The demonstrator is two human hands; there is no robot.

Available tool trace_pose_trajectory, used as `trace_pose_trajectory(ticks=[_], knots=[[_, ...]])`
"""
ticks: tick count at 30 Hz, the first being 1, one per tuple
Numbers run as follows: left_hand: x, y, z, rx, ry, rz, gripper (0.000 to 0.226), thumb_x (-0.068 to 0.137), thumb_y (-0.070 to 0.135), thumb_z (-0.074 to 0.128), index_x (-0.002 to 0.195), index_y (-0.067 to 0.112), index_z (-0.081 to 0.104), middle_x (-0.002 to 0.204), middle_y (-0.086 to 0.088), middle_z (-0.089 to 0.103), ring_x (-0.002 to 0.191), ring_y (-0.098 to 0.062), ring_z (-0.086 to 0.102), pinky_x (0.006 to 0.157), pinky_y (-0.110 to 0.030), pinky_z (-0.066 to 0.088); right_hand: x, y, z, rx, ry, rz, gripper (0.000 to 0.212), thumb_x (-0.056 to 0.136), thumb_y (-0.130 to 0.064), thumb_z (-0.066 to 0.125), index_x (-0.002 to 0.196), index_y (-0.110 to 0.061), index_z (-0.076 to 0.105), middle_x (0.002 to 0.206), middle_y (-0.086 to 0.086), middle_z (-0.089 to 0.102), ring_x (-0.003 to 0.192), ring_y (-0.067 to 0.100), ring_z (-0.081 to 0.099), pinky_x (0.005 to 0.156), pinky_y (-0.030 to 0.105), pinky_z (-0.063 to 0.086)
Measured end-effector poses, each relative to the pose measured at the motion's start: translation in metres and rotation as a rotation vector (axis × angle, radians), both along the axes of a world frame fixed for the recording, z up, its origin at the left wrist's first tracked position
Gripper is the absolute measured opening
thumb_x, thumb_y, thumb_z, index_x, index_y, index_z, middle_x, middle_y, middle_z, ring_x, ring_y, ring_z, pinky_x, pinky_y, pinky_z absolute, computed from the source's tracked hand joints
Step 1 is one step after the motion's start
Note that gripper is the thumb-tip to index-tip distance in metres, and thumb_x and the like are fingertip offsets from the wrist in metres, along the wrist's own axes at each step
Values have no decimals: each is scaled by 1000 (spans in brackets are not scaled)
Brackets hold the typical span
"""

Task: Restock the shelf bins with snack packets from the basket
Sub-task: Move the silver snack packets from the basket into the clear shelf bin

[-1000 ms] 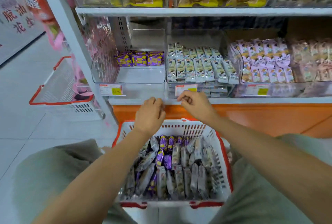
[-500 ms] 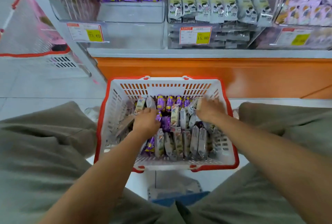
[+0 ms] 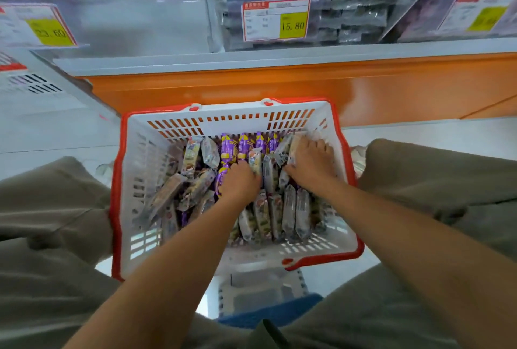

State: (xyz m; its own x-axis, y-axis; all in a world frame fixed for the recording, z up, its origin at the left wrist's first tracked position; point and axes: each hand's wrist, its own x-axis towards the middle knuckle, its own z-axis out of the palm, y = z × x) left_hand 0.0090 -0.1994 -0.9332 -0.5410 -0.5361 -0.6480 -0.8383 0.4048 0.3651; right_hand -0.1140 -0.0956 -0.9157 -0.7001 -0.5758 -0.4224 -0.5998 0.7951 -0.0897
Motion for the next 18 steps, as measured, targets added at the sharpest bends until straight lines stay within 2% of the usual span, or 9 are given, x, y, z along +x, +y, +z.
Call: trace_pose_trajectory(ticks=[3,8,10,12,14,15,16,17,18], knots=[[-7,6,0,-14,52,77,45,94,27,62,125,1,41,118,-21,54,103,-38,57,71,-41,42,-1,4,-2,-17,-11,-17,78,82,-43,66,139,-1,33,140,19,45,130,38,38,108,46,29],[-14,11,-1,27,81,219,52,89,22,69,126,2,38,118,-21,57,103,-39,59,73,-44,48,4,6,6,-201,-69,-77,50,79,-27,69,121,-13,45,117,8,57,109,32,53,97,44,37],[-16,7,-3,77,74,245,51,88,24,71,123,0,44,114,-21,58,100,-38,61,72,-44,50,6,4,10,-300,-142,-92,49,84,-21,66,126,-13,43,116,5,58,98,28,58,82,37,44],[-14,1,-5,132,108,229,24,91,23,66,96,1,58,92,-19,61,76,-32,59,63,-37,49,5,-1,15,-398,-262,-124,52,89,-17,63,135,-13,39,113,3,59,82,20,58,61,29,42],[-11,-4,-3,177,191,264,38,95,17,57,60,8,45,61,-11,47,55,-25,39,55,-29,34,3,-5,21,-480,-446,-212,49,95,-13,54,140,-15,36,110,7,61,72,19,57,54,33,46],[-8,-7,0,200,233,298,46,97,14,54,54,10,37,55,-12,41,55,-25,32,57,-29,34,2,-7,24,-494,-534,-259,47,98,-13,50,142,-17,35,109,10,61,71,19,56,57,34,47],[-6,-10,2,213,259,316,47,98,14,52,54,10,35,58,-16,42,70,-32,55,63,-32,39,1,-8,27,-485,-600,-290,44,100,-16,46,142,-17,35,111,11,61,71,18,55,57,32,46],[-5,-12,4,226,257,313,44,99,15,51,57,8,38,68,-21,46,98,-8,20,71,-34,43,1,-8,29,-460,-646,-304,42,102,-18,43,143,-17,35,114,10,59,72,16,54,57,28,44],[-4,-12,7,236,246,284,39,99,17,51,63,6,43,80,-21,51,73,-17,33,74,-35,43,1,-8,31,-428,-675,-306,42,103,-20,41,144,-17,34,119,8,56,73,14,53,55,24,42]])
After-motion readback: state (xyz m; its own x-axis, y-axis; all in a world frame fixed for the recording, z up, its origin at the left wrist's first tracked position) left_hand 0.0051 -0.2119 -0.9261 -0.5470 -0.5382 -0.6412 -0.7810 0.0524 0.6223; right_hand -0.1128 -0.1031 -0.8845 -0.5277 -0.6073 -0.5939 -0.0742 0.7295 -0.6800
